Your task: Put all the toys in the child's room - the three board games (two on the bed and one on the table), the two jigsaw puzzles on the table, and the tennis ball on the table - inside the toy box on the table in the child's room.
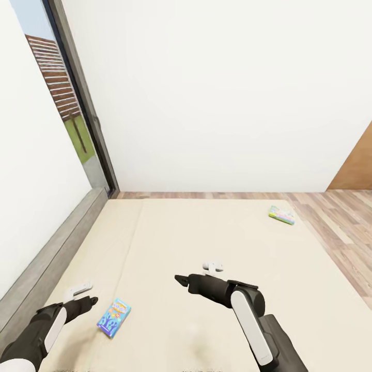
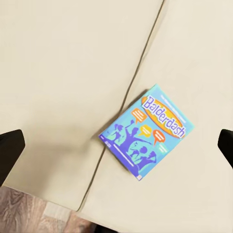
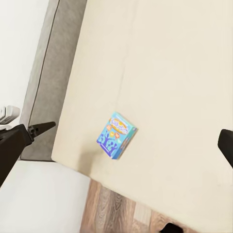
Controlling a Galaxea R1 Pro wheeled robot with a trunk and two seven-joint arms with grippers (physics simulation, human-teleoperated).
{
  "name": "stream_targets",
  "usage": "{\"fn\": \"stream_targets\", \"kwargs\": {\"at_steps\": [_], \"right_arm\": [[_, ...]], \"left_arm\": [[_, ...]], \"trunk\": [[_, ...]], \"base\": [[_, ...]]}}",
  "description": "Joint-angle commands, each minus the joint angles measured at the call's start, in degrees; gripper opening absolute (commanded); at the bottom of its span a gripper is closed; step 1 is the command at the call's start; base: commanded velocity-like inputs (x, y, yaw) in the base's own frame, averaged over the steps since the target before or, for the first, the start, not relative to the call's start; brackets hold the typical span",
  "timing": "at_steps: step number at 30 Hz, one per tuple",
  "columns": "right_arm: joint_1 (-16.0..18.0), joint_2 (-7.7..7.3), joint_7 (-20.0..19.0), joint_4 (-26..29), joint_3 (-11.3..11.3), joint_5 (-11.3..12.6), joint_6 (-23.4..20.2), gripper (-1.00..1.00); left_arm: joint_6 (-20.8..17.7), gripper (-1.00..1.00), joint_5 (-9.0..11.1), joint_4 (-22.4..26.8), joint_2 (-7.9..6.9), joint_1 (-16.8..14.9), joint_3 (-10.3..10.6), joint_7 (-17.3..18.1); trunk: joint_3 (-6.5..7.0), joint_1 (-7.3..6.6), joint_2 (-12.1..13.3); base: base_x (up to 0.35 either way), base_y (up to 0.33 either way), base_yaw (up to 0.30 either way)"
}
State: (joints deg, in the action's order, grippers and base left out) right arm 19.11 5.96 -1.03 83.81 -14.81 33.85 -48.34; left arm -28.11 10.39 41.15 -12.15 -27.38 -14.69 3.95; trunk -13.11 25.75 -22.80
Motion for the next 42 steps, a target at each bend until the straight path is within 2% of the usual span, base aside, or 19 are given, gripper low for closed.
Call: {"fn": "stream_targets", "kwargs": {"at_steps": [1,28,31,34,42], "right_arm": [[0.05,0.02,-0.11,0.04,0.04,-0.10,-0.27,1.00],[0.05,-0.05,-0.11,0.10,0.04,-0.18,-0.32,1.00],[0.05,-0.06,-0.11,0.11,0.04,-0.19,-0.34,1.00],[0.05,-0.06,-0.11,0.12,0.06,-0.19,-0.35,1.00],[0.05,-0.07,-0.04,0.12,0.04,-0.40,-0.35,1.00]], "left_arm": [[-0.37,1.00,0.17,0.07,0.02,-0.04,-0.18,0.20],[-0.72,1.00,0.37,0.54,0.06,-0.28,-0.15,0.40],[-0.98,1.00,0.28,0.49,0.17,-1.52,-0.16,0.25],[-1.09,1.00,0.25,-0.41,0.20,-4.27,-0.12,0.11],[-0.57,1.00,0.05,-5.82,0.11,-7.69,-0.08,0.02]], "trunk": [[-0.21,0.03,-0.12],[-2.75,0.03,-0.12],[-3.04,0.03,-0.12],[-3.32,0.03,-0.12],[-4.07,0.03,-0.12]], "base": [[0.000,0.000,0.000],[0.000,0.000,0.000],[0.000,0.000,0.000],[0.000,0.000,0.000],[0.000,0.000,0.000]]}}
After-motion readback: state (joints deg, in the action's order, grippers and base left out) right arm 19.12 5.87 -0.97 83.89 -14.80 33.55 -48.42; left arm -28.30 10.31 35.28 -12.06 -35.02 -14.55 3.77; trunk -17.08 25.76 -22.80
